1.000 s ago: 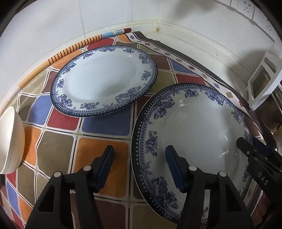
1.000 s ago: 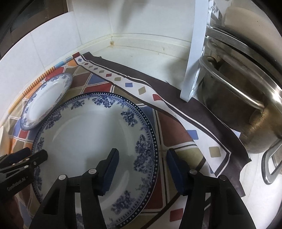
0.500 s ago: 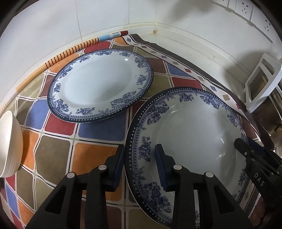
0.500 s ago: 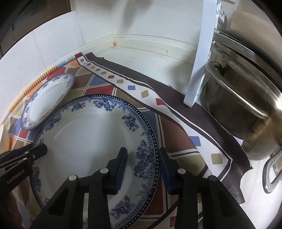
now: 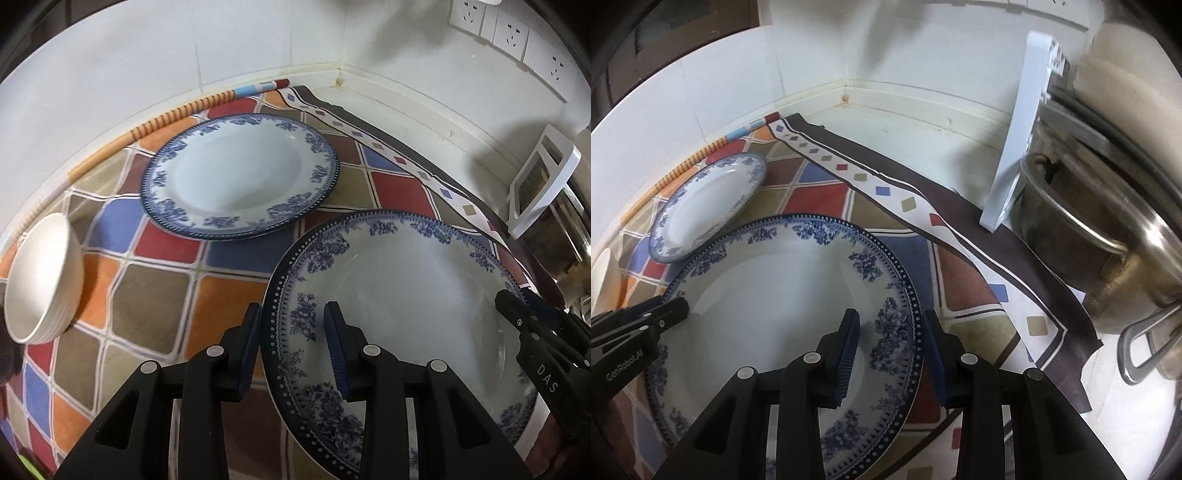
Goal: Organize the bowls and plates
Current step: 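Close both grippers on the large blue-rimmed plate rim and lift, then carry the blue-rimmed plate with both grippers over the green plate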
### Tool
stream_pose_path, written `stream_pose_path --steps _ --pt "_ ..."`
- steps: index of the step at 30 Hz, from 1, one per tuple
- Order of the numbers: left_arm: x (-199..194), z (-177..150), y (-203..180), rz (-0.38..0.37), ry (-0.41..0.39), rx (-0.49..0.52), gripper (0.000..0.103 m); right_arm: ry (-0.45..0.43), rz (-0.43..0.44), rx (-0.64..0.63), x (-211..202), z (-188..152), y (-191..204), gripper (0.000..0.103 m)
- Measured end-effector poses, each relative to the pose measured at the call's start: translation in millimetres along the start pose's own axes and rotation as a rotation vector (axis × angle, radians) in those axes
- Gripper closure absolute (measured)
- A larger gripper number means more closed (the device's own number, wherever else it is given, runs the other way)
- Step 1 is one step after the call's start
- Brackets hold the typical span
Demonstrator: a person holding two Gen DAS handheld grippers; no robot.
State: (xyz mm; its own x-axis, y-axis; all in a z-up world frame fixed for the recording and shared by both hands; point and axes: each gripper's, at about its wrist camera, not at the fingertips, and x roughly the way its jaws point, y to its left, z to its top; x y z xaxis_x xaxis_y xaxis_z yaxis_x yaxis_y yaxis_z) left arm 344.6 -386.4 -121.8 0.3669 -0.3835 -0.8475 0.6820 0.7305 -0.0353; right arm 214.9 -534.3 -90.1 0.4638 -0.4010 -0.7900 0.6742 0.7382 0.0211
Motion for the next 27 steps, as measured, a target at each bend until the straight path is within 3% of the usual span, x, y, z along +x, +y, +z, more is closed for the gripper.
stream_pose_path --steps 27 --pt "-113.8 -82.9 83.4 0.116 -0.116 -0.174 0.069 -0.092 0.128 -0.194 -89.6 -37.8 76.7 0.067"
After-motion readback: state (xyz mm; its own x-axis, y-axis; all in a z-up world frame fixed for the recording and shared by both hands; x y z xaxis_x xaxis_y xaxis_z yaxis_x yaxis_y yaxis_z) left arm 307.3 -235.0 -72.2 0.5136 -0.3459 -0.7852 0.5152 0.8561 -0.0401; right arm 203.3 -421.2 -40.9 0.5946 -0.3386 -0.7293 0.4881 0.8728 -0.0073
